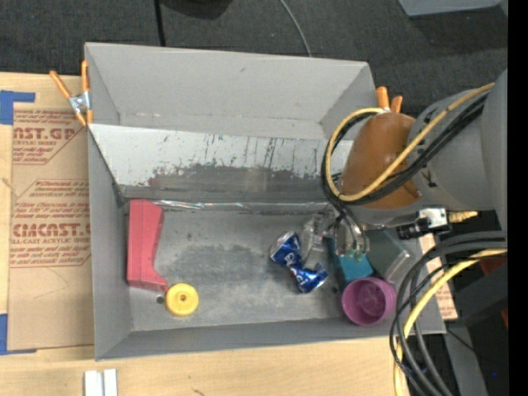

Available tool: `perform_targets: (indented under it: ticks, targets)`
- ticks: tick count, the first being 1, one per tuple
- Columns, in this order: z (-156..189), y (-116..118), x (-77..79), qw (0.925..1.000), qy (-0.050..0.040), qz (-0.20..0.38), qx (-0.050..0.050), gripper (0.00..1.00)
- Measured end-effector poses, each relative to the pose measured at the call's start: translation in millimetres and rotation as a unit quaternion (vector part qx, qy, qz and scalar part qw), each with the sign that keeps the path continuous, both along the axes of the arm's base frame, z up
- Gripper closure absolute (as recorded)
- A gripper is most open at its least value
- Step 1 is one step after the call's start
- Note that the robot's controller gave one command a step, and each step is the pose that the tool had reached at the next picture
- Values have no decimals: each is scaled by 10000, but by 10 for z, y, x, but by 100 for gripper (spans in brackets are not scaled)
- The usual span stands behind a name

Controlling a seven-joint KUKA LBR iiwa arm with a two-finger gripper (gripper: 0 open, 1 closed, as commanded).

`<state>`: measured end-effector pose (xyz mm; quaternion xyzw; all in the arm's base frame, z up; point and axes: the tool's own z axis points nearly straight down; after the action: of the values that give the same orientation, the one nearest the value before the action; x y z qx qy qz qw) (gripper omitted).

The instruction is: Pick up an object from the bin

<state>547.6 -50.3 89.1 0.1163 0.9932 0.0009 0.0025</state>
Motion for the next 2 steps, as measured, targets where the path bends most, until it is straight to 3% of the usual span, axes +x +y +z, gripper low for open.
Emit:
perform_targets:
  ticks: [1,2]
  targets:
    - [-69,411,62,9995,2,-323,-30,100]
    - [-34,711,138,9972,-9,-751,18,100]
